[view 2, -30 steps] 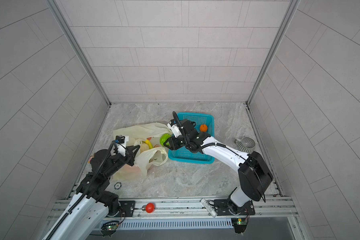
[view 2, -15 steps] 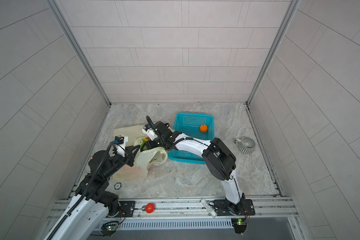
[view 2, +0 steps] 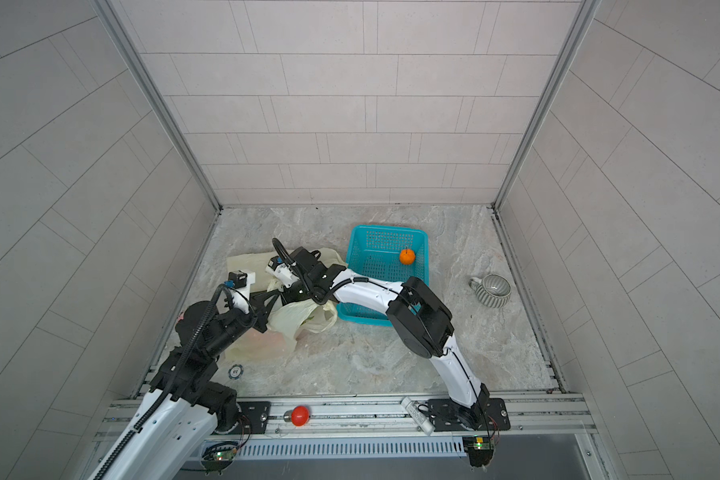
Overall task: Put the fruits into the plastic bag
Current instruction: 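Carry the green fruit into the bag with the right gripper and release it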
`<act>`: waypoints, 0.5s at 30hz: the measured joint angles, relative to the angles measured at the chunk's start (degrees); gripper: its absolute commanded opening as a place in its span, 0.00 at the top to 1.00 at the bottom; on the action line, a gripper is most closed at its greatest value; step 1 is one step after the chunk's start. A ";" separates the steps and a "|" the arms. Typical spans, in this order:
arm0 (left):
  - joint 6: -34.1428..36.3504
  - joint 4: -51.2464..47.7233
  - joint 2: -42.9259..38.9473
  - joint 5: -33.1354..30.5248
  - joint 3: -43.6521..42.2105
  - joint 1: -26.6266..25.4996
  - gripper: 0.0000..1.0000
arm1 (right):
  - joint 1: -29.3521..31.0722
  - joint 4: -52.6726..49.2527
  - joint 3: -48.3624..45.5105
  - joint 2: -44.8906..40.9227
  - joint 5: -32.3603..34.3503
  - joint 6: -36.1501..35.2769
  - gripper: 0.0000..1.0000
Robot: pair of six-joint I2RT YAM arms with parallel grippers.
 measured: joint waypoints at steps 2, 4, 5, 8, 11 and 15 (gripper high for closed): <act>0.00 0.44 -0.04 0.42 -0.02 -0.15 1.00 | -0.46 -0.11 -2.40 -1.99 0.92 -0.44 0.01; -0.15 0.94 -0.07 0.61 -0.02 -0.15 1.00 | -1.29 -0.17 -5.25 -4.76 1.49 -0.70 0.02; -0.15 1.38 -0.07 0.46 -0.02 -0.15 1.00 | -1.92 -0.15 -7.04 -6.56 1.57 -0.81 0.02; -0.17 0.37 0.07 0.09 -0.02 -0.13 1.00 | -3.72 0.46 -11.69 -12.55 1.84 -0.90 0.02; -0.17 0.28 0.07 -0.02 -0.02 -0.13 1.00 | -5.51 1.64 -15.63 -18.80 2.78 -1.11 0.02; -0.15 0.20 0.07 -0.09 -0.02 -0.13 1.00 | -7.19 3.19 -20.33 -25.31 4.87 -1.66 0.04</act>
